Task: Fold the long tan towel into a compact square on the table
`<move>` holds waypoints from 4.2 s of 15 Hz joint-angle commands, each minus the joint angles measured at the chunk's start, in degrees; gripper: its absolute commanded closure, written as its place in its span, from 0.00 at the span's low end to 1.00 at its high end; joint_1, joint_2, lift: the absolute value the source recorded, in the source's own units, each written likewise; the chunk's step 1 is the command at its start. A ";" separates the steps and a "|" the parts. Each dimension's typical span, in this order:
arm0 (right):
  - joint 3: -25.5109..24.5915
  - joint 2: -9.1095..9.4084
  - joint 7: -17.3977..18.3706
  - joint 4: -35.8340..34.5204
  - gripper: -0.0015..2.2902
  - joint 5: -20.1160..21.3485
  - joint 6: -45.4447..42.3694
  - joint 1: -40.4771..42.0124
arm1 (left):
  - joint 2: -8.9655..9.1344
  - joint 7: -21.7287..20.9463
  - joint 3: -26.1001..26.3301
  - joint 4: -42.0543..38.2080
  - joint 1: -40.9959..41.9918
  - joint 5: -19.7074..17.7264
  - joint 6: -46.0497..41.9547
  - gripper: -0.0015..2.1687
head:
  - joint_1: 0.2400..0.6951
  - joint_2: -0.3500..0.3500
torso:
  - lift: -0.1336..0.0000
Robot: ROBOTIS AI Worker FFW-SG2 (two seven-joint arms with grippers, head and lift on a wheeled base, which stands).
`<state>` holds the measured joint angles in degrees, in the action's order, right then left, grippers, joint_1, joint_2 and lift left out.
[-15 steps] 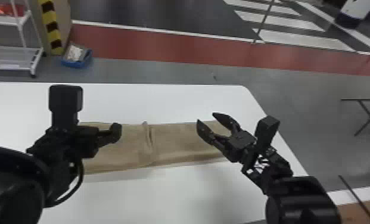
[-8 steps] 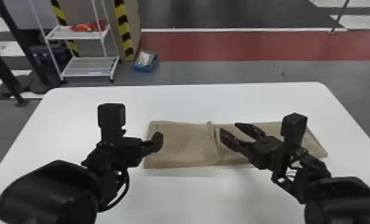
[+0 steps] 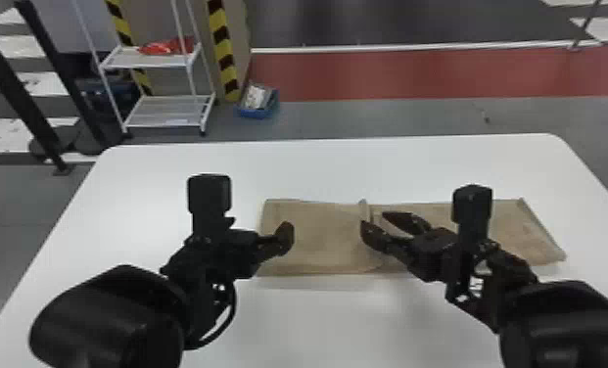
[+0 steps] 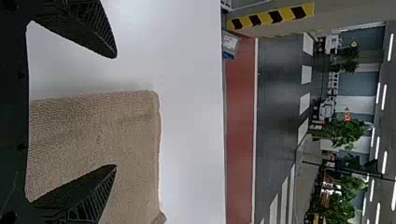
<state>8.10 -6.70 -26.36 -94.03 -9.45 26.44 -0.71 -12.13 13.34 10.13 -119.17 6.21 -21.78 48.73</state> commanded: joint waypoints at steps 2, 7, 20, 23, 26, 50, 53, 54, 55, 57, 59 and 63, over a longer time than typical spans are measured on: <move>0.60 0.02 -0.01 0.51 0.26 0.31 2.00 -0.96 | 0.00 0.11 -0.29 -1.07 0.29 -0.02 0.45 0.02 | 1.00 0.62 | 0.07; 1.21 0.20 -0.19 1.13 0.31 0.31 5.69 -1.92 | 0.00 0.29 -0.11 -1.07 0.56 -0.02 1.33 0.02 | 1.00 0.62 | 0.07; -2.74 -1.03 -1.33 -19.18 0.52 -4.88 15.18 4.76 | 0.53 1.34 1.03 -1.42 1.00 0.51 2.03 0.02 | 1.00 0.63 | 0.07; -4.06 -1.03 -0.80 -17.51 0.52 -4.26 16.23 6.69 | 0.53 1.34 1.12 -1.94 1.17 0.51 2.03 0.02 | 1.00 0.62 | 0.07; -3.89 -0.77 -0.19 -11.88 0.52 -3.38 12.72 5.81 | 0.53 1.34 1.29 -1.94 1.17 0.60 2.03 0.02 | 1.00 0.59 | 0.07; -0.37 -0.33 2.19 -3.62 0.31 1.01 11.14 0.98 | 0.00 0.29 0.59 -2.82 2.93 0.77 1.85 0.02 | 1.00 0.59 | 0.07; -0.37 -0.33 2.19 -5.03 0.36 1.01 11.14 1.15 | 0.00 0.29 0.41 -2.91 2.93 0.77 1.85 0.02 | 1.00 0.59 | 0.07; -0.55 -0.33 2.19 -5.03 0.36 0.92 11.31 1.15 | 0.00 0.29 0.41 -2.91 2.93 0.77 1.85 0.02 | 1.00 0.59 | 0.07; -0.63 -0.33 2.19 -5.03 0.36 0.92 11.31 1.15 | 0.00 0.37 0.50 -2.91 2.93 0.77 1.85 0.02 | 1.00 0.59 | 0.07; -0.81 -0.33 2.10 -5.03 0.36 0.75 12.02 1.06 | 0.00 0.37 0.59 -2.91 2.93 0.77 1.85 0.02 | 1.00 0.59 | 0.07; -0.90 -0.42 1.92 -5.03 0.45 0.48 12.19 1.06 | 0.00 0.46 0.68 -2.91 2.93 0.77 1.85 0.02 | 1.00 0.59 | 0.07; -0.90 -0.42 1.75 -5.03 0.45 0.13 12.89 0.27 | 0.00 0.46 0.50 -3.09 3.46 0.77 1.85 0.02 | 1.00 0.59 | 0.07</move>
<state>7.20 -7.12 -24.56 -99.05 -9.17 39.30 -0.30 -12.10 13.80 10.79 -122.17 9.49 -21.01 50.59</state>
